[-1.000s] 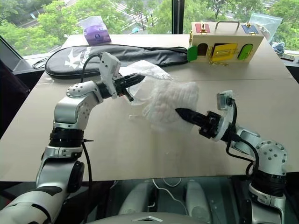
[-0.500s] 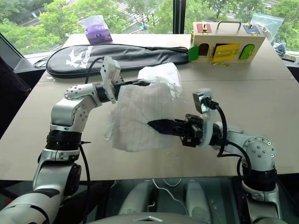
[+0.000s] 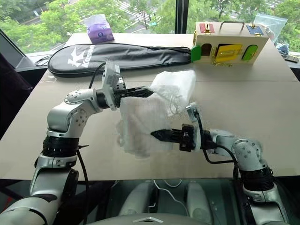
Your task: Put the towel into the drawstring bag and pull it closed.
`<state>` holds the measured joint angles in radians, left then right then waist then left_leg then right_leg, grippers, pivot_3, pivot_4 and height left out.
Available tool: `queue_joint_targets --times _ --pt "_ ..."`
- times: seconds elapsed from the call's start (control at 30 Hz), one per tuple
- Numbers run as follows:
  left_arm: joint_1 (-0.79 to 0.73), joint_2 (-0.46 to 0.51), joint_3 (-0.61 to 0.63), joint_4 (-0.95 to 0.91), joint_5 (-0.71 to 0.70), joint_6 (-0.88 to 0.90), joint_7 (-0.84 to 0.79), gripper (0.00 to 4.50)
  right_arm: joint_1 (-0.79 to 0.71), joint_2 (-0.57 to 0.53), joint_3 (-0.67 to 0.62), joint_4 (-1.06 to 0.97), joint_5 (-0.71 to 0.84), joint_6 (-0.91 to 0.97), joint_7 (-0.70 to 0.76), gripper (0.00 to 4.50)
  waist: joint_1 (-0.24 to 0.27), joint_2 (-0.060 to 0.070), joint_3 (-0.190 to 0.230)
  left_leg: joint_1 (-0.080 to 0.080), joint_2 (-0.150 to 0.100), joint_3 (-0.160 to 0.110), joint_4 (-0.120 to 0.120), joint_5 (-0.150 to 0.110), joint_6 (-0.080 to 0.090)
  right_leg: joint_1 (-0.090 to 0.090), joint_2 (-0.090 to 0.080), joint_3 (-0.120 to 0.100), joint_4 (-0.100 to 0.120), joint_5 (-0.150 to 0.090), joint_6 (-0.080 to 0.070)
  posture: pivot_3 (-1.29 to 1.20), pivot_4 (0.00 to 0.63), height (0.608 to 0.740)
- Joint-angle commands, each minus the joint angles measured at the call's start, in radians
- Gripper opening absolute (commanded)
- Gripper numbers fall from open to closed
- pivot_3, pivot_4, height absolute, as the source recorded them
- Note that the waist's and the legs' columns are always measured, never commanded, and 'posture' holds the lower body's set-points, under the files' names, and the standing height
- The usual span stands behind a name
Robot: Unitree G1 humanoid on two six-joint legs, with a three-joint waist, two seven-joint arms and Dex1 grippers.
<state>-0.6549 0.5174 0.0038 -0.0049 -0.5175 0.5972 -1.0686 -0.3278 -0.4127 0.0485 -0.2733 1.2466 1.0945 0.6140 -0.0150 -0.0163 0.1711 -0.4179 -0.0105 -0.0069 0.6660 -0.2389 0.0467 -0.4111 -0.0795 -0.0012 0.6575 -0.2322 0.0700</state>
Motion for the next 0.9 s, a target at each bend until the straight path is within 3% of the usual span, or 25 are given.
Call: queue_joint_targets --times 0.03,0.17,0.4,0.53,0.73,0.9 --pt "0.018 0.028 0.007 -0.084 -0.046 0.005 -0.042 0.00 -0.028 0.041 -0.044 0.028 0.049 0.005 -0.051 0.03 -0.002 0.000 0.000 0.000 0.000 0.000 0.000 0.000 0.000 0.000 0.000 0.000 0.000 0.000 0.000 0.00 0.150 0.740" --pt "0.055 0.074 -0.050 -0.101 0.010 -0.047 -0.088 0.00 -0.067 0.112 -0.138 0.115 0.259 0.016 -0.231 0.03 -0.001 0.000 0.001 0.000 0.001 0.000 0.000 0.000 0.000 0.000 0.001 0.000 0.001 0.000 0.000 0.00 0.150 0.740" --pt "0.063 0.078 -0.077 -0.071 0.060 -0.110 -0.078 0.00 -0.048 0.217 -0.219 0.105 0.504 -0.127 -0.530 0.03 0.003 0.000 0.002 0.000 0.000 0.000 0.000 0.000 0.000 0.000 -0.001 0.000 0.000 0.000 0.000 0.00 0.150 0.740" --pt "0.050 0.055 -0.062 -0.073 0.030 -0.081 -0.061 0.00 -0.016 0.222 -0.191 0.064 0.456 -0.162 -0.624 0.03 0.002 0.000 0.002 0.000 0.000 0.000 0.000 0.000 0.000 0.000 0.000 0.000 0.000 0.000 0.000 0.00 0.150 0.740" --pt "0.034 0.026 -0.036 -0.071 -0.006 -0.040 -0.024 0.00 0.069 0.117 -0.067 -0.050 0.238 -0.102 -0.525 0.03 0.001 0.000 0.002 0.000 0.000 0.000 -0.001 0.000 0.000 -0.001 0.000 0.000 0.000 0.000 0.000 0.00 0.150 0.740" --pt "0.027 0.013 -0.020 -0.081 -0.040 -0.003 -0.010 0.00 0.071 0.121 -0.050 -0.053 0.182 -0.126 -0.511 0.03 -0.001 0.000 0.003 0.000 0.001 0.000 -0.001 0.000 0.000 -0.001 0.000 0.000 0.000 0.000 0.000 0.00 0.150 0.740"
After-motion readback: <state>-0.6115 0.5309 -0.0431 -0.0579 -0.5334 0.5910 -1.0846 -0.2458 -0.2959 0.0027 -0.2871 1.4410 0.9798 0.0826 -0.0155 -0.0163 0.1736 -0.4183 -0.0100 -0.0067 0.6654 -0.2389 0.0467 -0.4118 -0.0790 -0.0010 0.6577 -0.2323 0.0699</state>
